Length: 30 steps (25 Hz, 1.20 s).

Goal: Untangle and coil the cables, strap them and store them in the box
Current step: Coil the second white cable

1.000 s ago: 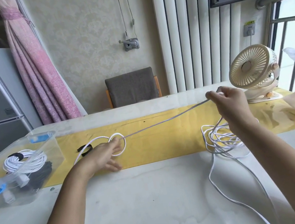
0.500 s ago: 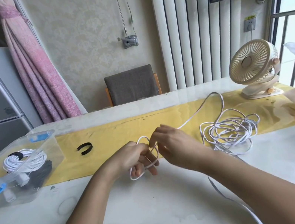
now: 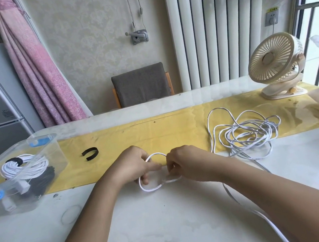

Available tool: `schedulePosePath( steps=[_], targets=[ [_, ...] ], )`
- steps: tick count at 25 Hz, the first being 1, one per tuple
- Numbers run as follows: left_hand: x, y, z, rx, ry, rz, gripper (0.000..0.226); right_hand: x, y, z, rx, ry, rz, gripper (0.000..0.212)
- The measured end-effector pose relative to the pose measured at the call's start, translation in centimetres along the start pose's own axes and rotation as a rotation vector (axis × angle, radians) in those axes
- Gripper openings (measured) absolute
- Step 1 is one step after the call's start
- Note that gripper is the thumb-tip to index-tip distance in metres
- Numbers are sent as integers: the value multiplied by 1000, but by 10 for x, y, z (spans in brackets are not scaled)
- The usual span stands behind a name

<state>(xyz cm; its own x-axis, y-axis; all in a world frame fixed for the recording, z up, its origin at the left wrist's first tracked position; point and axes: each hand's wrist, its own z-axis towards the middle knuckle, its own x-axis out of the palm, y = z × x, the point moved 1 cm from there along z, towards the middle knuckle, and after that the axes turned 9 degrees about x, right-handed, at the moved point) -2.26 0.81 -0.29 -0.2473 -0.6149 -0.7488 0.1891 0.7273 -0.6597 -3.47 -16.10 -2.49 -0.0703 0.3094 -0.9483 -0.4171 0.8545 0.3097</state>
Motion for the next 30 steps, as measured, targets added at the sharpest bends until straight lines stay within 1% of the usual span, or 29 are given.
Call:
schedulePosePath(
  steps=[1,2,4,5,6,7,8,9,10,11,14,16,17,18,20,21,23,25,26,28,29,30],
  targets=[
    [-1,3,1,-51,-36,13,23,1,2,-1,4,-21,-76,16],
    [-2,5,1,-92,-64,-23,25,4,4,-2,14,-48,-109,17],
    [-4,6,5,-88,-179,-207,18,6,5,-2,66,-83,-61,16],
    [-6,5,6,-41,-289,-322,14,5,5,-2,90,-100,-36,15],
    [-9,5,7,32,-417,-380,16,3,4,-2,102,-123,-41,13],
    [-12,5,8,112,-529,-349,22,1,3,-1,98,-152,-75,14],
    [-13,3,9,177,-589,-243,27,-1,3,-2,85,-176,-121,19],
    [-12,0,8,222,-601,-115,29,-3,3,-3,75,-195,-166,26],
    [-8,-6,6,249,-577,-9,30,-4,4,-3,73,-220,-181,28],
    [-4,-11,3,273,-527,45,28,-5,4,-4,78,-252,-163,27],
    [10,-23,-3,336,-362,-11,13,-10,1,-3,118,-393,6,19],
    [16,-29,-6,327,-206,-111,26,-15,-3,-4,147,-479,96,14],
    [19,-32,-8,308,-124,-162,32,-19,-5,-4,165,-507,104,12],
    [21,-33,-9,283,-62,-168,35,-22,-7,-4,185,-532,90,10],
    [22,-33,-9,220,-12,-54,32,-31,-15,-4,211,-607,51,12],
    [20,-31,-8,185,-24,25,30,-35,-20,-5,221,-651,47,14],
    [13,-25,-7,114,-105,185,32,-39,-25,-6,219,-699,37,15],
    [5,-20,-5,83,-204,279,53,-37,-25,-5,183,-686,13,14],
    [3,-19,-4,95,-257,314,57,-34,-23,-4,167,-673,4,13],
    [3,-22,-2,155,-397,312,56,-30,-21,-3,148,-666,-16,11],
    [3,-22,0,179,-479,277,51,-30,-22,-3,147,-675,-24,11],
    [1,-20,1,197,-558,235,42,-32,-23,-3,150,-683,-22,11]
  ],
)
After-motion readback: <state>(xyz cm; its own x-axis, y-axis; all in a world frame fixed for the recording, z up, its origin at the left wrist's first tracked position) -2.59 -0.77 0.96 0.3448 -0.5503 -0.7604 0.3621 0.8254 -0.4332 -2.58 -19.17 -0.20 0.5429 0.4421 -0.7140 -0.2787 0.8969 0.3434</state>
